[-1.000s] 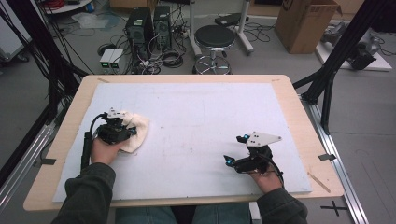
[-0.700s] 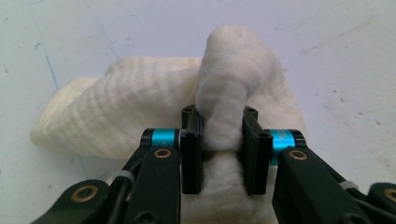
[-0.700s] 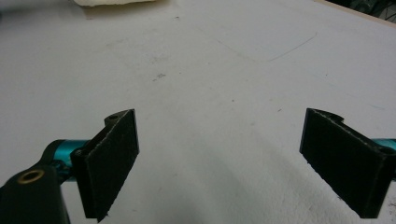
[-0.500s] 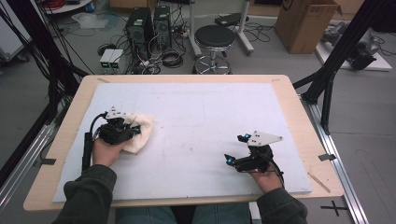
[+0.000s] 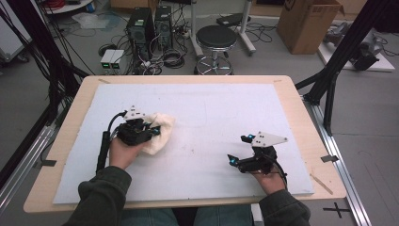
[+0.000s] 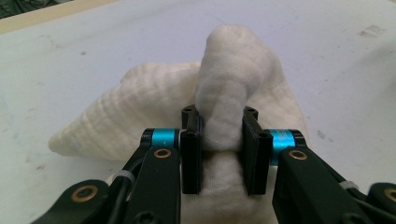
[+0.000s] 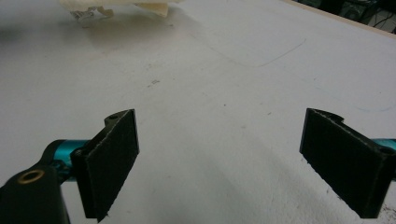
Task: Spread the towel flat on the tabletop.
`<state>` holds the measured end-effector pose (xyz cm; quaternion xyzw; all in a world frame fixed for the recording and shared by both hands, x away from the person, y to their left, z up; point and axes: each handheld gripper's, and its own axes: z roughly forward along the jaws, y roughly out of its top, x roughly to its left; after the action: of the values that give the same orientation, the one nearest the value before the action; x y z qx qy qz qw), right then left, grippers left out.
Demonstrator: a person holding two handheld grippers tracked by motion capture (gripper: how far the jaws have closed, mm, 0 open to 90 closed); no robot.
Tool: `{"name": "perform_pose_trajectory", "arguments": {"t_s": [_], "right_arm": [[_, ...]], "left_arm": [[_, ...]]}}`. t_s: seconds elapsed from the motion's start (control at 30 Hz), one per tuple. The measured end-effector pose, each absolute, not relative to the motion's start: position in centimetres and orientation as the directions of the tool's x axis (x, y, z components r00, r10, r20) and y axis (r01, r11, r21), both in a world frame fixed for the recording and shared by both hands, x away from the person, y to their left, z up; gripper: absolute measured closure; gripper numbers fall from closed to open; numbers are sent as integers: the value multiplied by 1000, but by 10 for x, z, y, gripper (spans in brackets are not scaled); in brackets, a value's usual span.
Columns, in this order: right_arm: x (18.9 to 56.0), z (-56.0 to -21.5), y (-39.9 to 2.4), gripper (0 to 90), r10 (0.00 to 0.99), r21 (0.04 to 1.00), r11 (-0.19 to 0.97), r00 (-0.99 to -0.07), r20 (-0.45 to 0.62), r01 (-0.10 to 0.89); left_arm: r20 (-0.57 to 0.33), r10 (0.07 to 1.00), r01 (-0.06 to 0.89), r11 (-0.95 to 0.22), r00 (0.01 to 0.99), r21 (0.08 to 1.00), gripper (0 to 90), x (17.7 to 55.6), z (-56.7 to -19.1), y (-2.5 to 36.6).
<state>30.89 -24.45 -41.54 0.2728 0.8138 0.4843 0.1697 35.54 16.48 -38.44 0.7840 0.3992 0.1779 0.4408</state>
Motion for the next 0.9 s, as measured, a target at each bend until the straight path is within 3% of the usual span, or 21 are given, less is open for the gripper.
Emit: {"name": "perform_pose_trajectory", "arguments": {"t_s": [0.5,0.9], "right_arm": [[307,-414,-247,111,615,889,366,-788,-9,276],[308,-413,-249,111,610,894,368,-792,-23,258]], "left_arm": [[-113,707,431,-289,699,855,725,360,-376,100],[-140,685,480,-335,715,811,710,375,-407,52]]}}
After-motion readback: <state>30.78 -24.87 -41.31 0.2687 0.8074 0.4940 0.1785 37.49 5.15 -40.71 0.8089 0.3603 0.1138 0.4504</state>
